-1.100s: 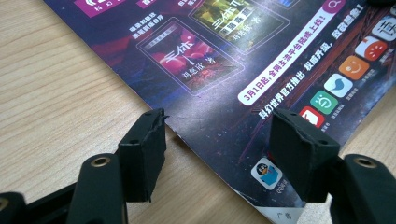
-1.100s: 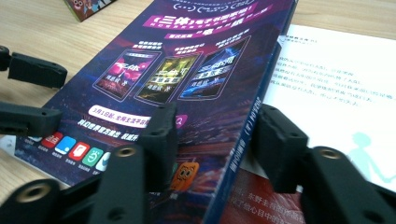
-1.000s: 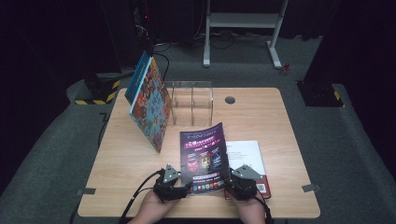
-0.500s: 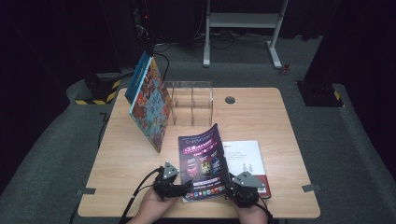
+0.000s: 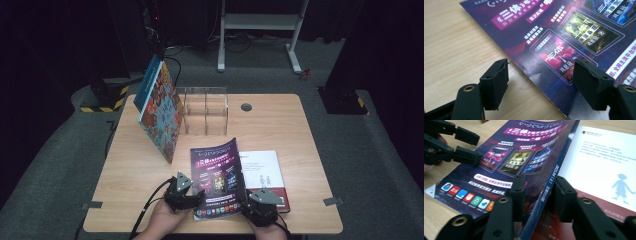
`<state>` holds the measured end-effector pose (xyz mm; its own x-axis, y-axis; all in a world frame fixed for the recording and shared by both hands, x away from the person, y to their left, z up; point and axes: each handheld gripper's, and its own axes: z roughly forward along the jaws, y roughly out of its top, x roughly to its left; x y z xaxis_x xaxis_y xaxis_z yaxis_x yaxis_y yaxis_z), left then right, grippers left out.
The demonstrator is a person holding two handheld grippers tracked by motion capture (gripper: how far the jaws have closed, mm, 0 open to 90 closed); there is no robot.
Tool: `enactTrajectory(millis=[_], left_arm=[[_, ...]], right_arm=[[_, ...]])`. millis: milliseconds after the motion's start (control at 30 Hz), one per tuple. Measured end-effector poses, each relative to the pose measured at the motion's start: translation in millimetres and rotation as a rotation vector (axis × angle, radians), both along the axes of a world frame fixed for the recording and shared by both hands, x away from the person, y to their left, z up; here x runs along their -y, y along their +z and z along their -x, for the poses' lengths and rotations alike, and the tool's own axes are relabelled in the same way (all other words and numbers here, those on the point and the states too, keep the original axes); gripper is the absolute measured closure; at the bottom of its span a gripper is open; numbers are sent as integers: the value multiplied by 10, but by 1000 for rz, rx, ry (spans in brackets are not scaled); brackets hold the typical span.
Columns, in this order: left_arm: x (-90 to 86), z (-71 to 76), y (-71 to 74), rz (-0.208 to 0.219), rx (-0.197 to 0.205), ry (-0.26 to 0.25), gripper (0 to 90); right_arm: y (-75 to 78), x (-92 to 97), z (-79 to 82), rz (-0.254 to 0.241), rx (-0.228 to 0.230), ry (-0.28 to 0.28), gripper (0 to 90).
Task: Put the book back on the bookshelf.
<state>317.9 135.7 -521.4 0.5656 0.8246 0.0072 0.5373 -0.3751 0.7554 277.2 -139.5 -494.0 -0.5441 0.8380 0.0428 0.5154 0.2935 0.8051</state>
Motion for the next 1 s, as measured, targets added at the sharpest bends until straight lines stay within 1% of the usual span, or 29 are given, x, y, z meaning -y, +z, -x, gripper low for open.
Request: enactTrajectory(millis=[67, 133, 200, 233, 267, 300, 333, 367, 400, 433, 467, 533, 567, 600, 633, 667, 700, 733, 767, 800, 867, 900, 933, 1000], left_arm=[[-10, -18, -1, 8, -10, -2, 294], [-22, -27, -2, 17, -21, -5, 295], [-31, -18, -1, 18, -22, -6, 315], [-31, -18, -1, 18, -22, -6, 323], [-45, -10, 1, 8, -14, -7, 328], [-41, 5, -3, 24, -22, -1, 328], [-59, 13, -1, 17, -22, -3, 330], [-66, 30, -4, 30, -29, 5, 330], [-81, 41, -5, 36, -36, 7, 329], [-105, 50, -6, 42, -43, 6, 329], [-129, 64, -9, 52, -52, 9, 327], [-138, 69, -11, 54, -51, 9, 324], [-142, 76, -11, 52, -49, 9, 324], [-143, 82, -10, 41, -36, 8, 323], [-143, 82, -10, 41, -36, 8, 323], [-143, 88, -9, 35, -29, 5, 323], [-133, 96, -10, 39, -26, 9, 323], [-132, 96, -9, 37, -28, 10, 324], [-137, 90, -6, 33, -29, 5, 323], [-143, 82, -4, 30, -29, 4, 323], [-146, 74, 8, 31, -40, 8, 324], [-155, 69, 21, 15, -27, 15, 333], [-171, 61, 33, 12, -7, 26, 350], [-209, 32, 52, 39, -3, 55, 375]], right_arm=[[9, 30, -14, -12, 7, -7, 591], [33, 47, -27, -31, 9, -16, 546], [79, 64, -74, -58, 13, -31, 507], [79, 64, -74, -58, 13, -31, 507], [105, 61, -129, -60, 24, -37, 486], [105, 61, -129, -60, 24, -37, 486], [112, 59, -151, -65, 23, -39, 485], [118, 54, -184, -72, 19, -43, 478], [126, 49, -258, -72, 20, -49, 474], [126, 49, -258, -72, 20, -49, 474], [124, 39, -327, -78, 13, -56, 473], [120, 34, -358, -75, 10, -54, 473], [111, 20, -382, -76, 3, -57, 474], [84, -6, -418, -67, -14, -55, 484], [84, -6, -418, -67, -14, -55, 484], [67, -18, -432, -58, -22, -48, 491], [51, -29, -443, -48, -28, -42, 494], [34, -47, -447, -44, -50, -42, 505], [24, -55, -449, -41, -60, -41, 516], [11, -59, -451, -33, -55, -37, 540], [16, -67, -435, -34, -62, -43, 573], [15, -67, -431, -31, -56, -44, 589], [14, -72, -416, -27, -56, -48, 603], [9, -67, -398, -16, -44, -42, 634]])
